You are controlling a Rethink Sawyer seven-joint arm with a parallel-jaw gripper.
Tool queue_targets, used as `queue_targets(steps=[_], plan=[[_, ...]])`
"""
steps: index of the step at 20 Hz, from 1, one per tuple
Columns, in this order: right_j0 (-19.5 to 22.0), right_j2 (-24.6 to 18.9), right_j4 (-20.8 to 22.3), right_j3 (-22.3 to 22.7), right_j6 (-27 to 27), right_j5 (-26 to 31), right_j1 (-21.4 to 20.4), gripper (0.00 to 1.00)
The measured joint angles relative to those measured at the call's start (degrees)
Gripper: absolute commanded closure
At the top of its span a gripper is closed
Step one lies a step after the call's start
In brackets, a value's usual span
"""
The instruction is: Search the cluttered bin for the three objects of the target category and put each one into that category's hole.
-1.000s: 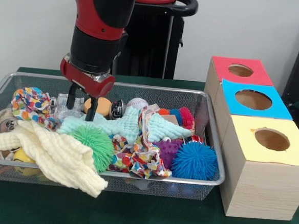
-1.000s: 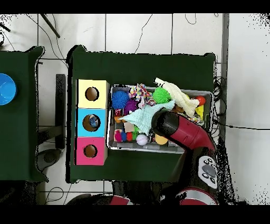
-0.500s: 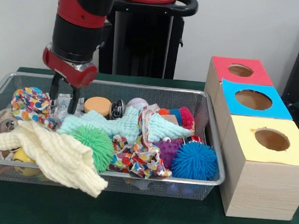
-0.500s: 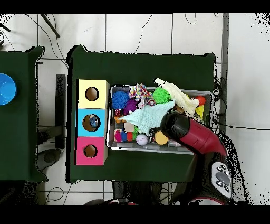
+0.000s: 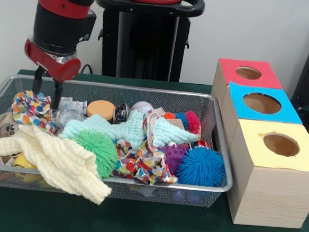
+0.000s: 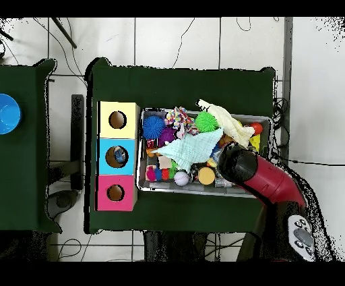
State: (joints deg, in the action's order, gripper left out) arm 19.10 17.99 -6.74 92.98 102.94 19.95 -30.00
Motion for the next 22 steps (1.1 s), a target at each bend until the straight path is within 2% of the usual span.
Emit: queue_targets(steps=[11,22], plan=[[2.55,-3.39,3.32,0.24,0.0,-4.49,3.11,0.0],[2.56,-4.11,3.51,0.34,0.0,-5.05,3.98,0.0]])
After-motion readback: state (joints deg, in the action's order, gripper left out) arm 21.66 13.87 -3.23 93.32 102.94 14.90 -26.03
